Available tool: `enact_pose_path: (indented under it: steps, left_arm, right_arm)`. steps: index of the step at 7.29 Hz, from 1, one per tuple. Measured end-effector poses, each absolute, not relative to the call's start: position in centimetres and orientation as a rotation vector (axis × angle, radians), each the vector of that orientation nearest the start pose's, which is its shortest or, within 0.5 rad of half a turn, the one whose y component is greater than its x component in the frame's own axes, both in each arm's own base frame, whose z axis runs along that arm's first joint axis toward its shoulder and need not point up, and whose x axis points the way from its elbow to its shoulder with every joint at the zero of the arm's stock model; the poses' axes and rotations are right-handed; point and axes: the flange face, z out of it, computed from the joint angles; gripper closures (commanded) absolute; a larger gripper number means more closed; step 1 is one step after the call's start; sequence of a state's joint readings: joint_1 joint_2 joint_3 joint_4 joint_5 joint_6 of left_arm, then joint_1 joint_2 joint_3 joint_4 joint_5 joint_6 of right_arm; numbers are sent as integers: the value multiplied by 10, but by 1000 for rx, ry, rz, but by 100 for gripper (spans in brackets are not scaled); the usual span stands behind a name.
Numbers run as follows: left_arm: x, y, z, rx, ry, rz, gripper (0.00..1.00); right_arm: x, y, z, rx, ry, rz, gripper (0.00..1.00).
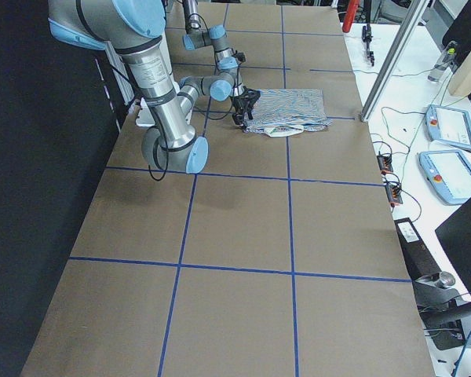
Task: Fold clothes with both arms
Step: 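Grasp the shirt's near corners with both grippers, then lift the near half with both grippers and fold it away from the robot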
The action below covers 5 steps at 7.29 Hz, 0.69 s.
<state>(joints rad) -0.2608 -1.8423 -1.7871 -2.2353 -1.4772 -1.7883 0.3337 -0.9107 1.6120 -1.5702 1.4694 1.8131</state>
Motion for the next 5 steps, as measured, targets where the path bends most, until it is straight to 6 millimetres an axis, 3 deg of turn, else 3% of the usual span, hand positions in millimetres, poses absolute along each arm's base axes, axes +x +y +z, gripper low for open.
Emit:
enact_pose_path:
  steps: [5]
  left_arm:
    - [530, -290, 330, 111, 1173, -472, 100]
  right_arm:
    - [-596, -361, 242, 135, -745, 584, 100]
